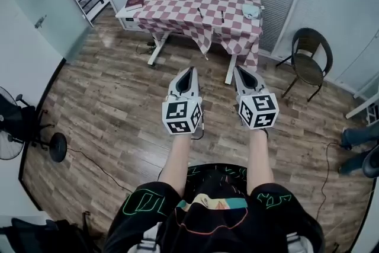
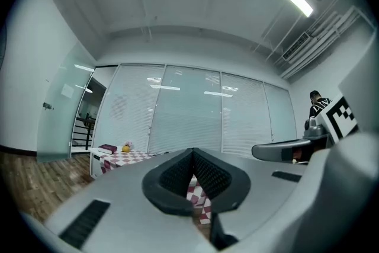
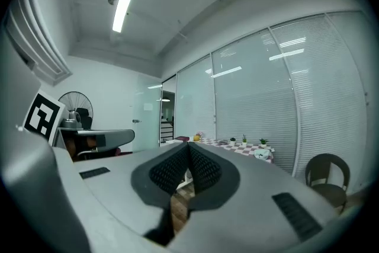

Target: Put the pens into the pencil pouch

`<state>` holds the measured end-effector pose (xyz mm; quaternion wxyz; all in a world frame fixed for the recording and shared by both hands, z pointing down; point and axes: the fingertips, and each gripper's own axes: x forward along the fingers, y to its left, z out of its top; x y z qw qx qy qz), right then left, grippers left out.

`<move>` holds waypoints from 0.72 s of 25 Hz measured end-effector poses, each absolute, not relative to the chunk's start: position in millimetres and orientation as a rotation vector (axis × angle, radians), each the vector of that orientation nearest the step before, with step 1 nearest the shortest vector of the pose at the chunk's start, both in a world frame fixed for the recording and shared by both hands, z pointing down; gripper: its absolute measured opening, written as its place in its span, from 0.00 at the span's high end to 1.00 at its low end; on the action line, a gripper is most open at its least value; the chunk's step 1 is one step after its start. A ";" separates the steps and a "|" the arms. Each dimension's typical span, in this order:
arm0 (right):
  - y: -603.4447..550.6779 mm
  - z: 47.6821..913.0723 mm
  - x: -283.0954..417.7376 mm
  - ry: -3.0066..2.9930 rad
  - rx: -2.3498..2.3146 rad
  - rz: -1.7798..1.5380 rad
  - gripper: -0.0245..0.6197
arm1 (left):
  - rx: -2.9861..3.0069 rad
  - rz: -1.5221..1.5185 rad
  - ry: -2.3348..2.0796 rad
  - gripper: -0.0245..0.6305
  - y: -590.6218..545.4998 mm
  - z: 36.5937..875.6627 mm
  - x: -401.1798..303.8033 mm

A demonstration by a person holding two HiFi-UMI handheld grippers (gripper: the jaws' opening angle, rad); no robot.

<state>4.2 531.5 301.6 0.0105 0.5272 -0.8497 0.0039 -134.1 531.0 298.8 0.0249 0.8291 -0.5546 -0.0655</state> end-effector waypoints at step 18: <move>538.8 305.3 21.9 -2.617 1.657 0.063 0.96 | 2.599 -0.222 -1.718 0.96 552.0 285.6 -123.3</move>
